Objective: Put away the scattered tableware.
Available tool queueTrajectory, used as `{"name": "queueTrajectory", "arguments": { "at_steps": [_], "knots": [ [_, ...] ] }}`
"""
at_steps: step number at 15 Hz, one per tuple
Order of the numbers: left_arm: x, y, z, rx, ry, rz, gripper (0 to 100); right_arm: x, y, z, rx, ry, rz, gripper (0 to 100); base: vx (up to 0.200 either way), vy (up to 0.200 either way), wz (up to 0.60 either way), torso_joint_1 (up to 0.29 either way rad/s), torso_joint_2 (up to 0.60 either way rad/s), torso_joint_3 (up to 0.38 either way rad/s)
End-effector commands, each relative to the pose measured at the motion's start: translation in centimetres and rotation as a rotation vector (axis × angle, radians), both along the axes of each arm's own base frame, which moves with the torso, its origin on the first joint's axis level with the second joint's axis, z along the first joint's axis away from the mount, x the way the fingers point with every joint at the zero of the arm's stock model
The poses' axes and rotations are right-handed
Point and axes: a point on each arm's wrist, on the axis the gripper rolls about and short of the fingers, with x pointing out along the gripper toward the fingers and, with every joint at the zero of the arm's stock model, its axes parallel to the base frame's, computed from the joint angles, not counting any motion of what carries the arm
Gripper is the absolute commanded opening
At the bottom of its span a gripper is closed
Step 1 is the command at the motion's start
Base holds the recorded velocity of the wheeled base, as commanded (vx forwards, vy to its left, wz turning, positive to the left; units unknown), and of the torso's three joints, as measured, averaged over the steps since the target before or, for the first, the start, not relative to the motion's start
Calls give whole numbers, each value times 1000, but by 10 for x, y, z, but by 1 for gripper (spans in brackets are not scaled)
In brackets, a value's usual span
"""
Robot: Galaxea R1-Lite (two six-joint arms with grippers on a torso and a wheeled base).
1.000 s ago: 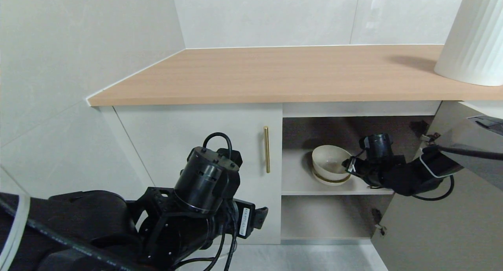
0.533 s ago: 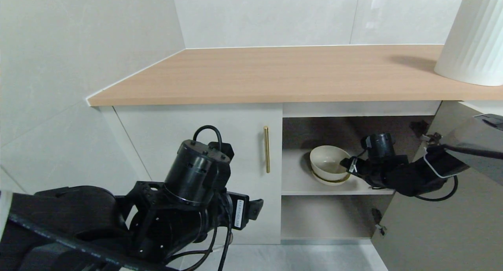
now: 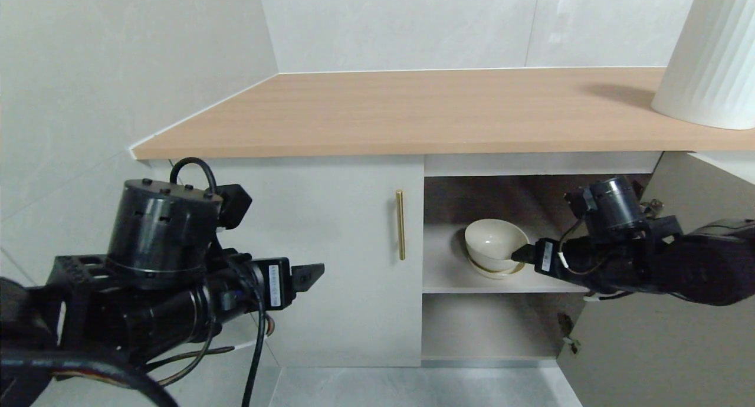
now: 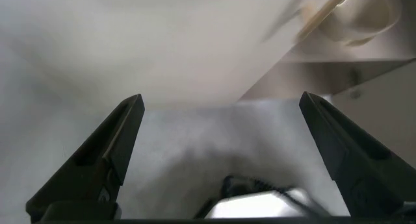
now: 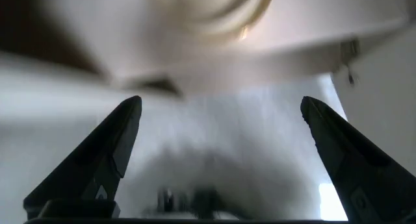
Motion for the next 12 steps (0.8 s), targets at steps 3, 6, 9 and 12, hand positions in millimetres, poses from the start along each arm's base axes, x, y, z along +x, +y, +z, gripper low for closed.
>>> {"name": "queueTrajectory", "arguments": {
  "at_steps": [3,6,9,12],
  "knots": [
    [-32,23,4,-3,-36,-19,100,-96,-22,38,-31,31,108,100,0,0,0,0,0,0],
    [-34,23,0,7,-22,-23,100,-106,-23,32,-47,44,121,100,0,0,0,0,0,0],
    [-31,21,-4,15,-9,-21,100,-105,-22,31,-51,49,124,100,0,0,0,0,0,0],
    [-32,21,-5,18,-4,-23,100,-107,-21,31,-52,48,131,100,-133,0,0,3,3,-2]
  ]
}}
